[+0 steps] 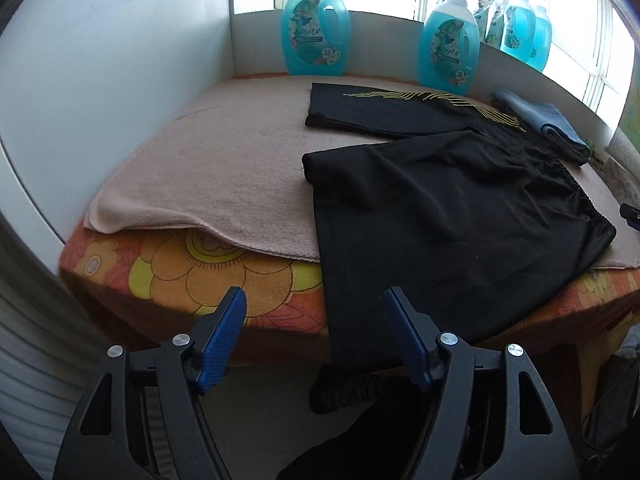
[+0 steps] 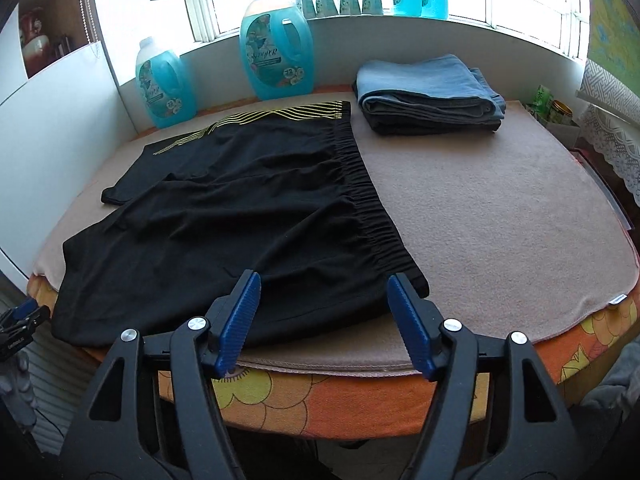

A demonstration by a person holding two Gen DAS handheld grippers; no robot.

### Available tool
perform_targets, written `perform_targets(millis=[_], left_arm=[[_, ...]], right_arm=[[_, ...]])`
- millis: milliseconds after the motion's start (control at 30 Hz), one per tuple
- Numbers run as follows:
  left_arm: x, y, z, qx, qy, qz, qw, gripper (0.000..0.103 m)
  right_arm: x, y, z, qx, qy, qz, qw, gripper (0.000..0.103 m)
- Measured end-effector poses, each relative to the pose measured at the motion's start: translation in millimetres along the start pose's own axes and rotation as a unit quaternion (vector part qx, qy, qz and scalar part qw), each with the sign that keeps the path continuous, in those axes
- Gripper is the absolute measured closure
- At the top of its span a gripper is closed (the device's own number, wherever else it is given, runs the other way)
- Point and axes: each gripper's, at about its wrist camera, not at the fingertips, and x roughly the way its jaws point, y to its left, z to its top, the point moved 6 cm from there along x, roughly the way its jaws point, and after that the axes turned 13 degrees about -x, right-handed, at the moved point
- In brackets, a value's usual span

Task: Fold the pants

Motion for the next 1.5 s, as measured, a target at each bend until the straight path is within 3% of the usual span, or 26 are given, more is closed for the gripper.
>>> perform_targets(millis=[200,333,367,400,533,700,833,967,1000,1067,1167,1333,1500], left_arm=[[8.9,8.7,-8.9,-0.019,0.013,-0.012,0.9997,0.042],[8.1,9.1,-9.6,-0.016,0.009,-0.011,0.9998,0.045],[8.6,9.0,-8.8,-0.016,0.007,-0.01,0.9998,0.05],[8.7,8.7,-8.4,-0.014,0.007,-0.008,0.9998,0.056],[9.9,9.4,-5.8,-0.016,0.007,-0.009,0.9998,0.059],[11.5,12.4,17.9,-0.027,0.0,-0.024,0.9993,0.061],[15.7,10.7,45.8,-0.024,-0.012,-0.036,0.999,0.061],[31.3,10.2,73.7,-0.02,-0.016,-0.041,0.9989,0.061],[35.7,10.6,79.7,-0.019,-0.015,-0.04,0.9989,0.061],[44.2,11.4,90.7,-0.015,-0.015,-0.038,0.9991,0.061],[54.7,10.1,105.2,-0.015,-0.011,-0.042,0.9989,0.061],[61.3,1.6,119.7,-0.002,-0.014,-0.051,0.9986,0.061],[68.8,-6.5,124.5,-0.004,0.008,-0.078,0.9969,0.061]], right_arm=[[15.7,55.9,57.4,-0.073,-0.03,0.062,0.995,0.034],[42.0,106.1,92.6,-0.143,-0.031,0.106,0.984,0.034],[49.1,118.8,100.5,-0.157,-0.027,0.12,0.98,0.034],[56.5,132.8,108.2,-0.173,-0.026,0.136,0.975,0.034],[80.8,194.8,132.3,-0.256,-0.035,0.193,0.946,0.034],[128.0,262.2,140.1,-0.339,0.008,0.251,0.907,0.034],[161.6,293.1,134.6,-0.383,0.042,0.273,0.881,0.034],[186.8,307.5,120.4,-0.399,0.081,0.295,0.864,0.034],[189.2,309.6,116.2,-0.4,0.089,0.303,0.86,0.037],[192.1,312.4,107.1,-0.402,0.108,0.318,0.852,0.065],[182.6,311.8,102.9,-0.404,0.098,0.325,0.85,0.09],[158.2,309.0,90.3,-0.407,0.085,0.332,0.847,0.094],[140.1,307.6,68.2,-0.417,0.07,0.342,0.839,0.095]])
